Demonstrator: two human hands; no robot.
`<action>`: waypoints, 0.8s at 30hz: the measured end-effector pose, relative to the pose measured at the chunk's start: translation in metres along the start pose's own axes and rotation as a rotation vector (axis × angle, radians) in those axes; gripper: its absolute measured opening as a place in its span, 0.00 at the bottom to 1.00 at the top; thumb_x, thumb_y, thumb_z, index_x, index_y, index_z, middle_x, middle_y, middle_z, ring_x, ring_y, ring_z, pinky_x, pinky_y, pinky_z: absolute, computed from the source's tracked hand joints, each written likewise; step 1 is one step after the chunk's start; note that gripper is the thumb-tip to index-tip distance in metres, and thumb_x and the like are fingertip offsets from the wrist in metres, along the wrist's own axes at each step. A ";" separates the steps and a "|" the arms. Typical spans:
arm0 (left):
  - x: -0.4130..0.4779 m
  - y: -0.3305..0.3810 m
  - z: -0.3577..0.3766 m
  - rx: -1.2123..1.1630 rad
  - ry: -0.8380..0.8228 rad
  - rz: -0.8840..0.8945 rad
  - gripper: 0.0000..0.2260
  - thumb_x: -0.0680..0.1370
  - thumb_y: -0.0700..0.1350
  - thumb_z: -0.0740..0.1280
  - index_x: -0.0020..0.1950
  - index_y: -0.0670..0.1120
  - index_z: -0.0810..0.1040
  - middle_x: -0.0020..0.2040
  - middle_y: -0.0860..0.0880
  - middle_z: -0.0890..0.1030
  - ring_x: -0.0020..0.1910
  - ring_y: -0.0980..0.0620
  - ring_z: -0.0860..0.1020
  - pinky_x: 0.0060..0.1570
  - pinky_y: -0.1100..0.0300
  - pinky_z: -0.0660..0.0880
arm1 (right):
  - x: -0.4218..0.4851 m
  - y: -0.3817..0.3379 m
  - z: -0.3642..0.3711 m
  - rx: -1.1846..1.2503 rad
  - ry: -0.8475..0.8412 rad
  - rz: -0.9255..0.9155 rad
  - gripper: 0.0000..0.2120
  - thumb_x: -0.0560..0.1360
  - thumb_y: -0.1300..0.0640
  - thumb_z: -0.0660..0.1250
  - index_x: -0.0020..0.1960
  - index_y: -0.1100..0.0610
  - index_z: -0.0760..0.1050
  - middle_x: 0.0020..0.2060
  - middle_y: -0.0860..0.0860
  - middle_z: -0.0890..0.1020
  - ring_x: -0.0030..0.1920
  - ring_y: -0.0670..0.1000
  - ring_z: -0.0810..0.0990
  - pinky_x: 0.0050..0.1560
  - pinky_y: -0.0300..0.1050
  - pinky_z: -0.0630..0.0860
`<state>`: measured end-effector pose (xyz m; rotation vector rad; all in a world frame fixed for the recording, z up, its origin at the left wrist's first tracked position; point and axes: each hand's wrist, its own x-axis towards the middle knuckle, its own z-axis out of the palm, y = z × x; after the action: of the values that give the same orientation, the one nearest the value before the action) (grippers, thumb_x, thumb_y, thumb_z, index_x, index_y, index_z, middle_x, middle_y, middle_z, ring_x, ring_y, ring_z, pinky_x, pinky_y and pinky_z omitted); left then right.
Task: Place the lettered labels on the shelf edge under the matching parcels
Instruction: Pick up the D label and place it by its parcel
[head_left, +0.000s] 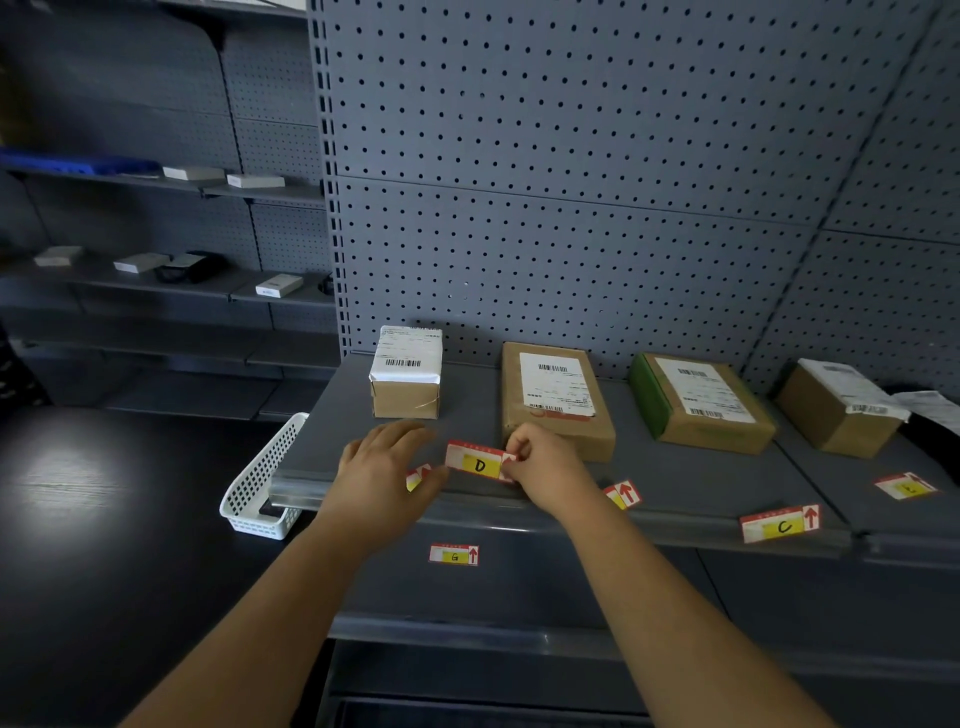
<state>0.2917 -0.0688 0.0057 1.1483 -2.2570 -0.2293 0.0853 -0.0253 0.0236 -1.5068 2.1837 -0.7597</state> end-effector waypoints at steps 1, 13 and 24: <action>0.000 0.003 -0.001 0.001 0.006 -0.001 0.20 0.76 0.58 0.63 0.66 0.53 0.71 0.67 0.53 0.71 0.67 0.51 0.67 0.64 0.48 0.61 | -0.002 0.000 -0.003 0.017 0.001 -0.035 0.05 0.76 0.57 0.68 0.48 0.49 0.73 0.44 0.46 0.78 0.43 0.44 0.77 0.39 0.39 0.73; -0.025 0.066 -0.002 0.078 0.048 -0.024 0.21 0.76 0.59 0.62 0.66 0.52 0.71 0.67 0.53 0.71 0.66 0.51 0.67 0.63 0.50 0.62 | -0.029 0.036 -0.037 0.233 0.106 -0.247 0.08 0.80 0.58 0.63 0.57 0.49 0.76 0.50 0.46 0.80 0.46 0.48 0.80 0.40 0.35 0.73; -0.061 0.139 0.005 0.065 0.053 -0.046 0.21 0.76 0.57 0.64 0.67 0.53 0.70 0.69 0.54 0.68 0.69 0.52 0.64 0.68 0.49 0.57 | -0.073 0.089 -0.086 0.202 0.326 -0.451 0.05 0.76 0.63 0.67 0.49 0.57 0.81 0.44 0.46 0.77 0.44 0.47 0.79 0.44 0.49 0.81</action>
<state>0.2217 0.0637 0.0317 1.2271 -2.2078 -0.1430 -0.0040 0.0867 0.0361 -1.8979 1.9107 -1.4141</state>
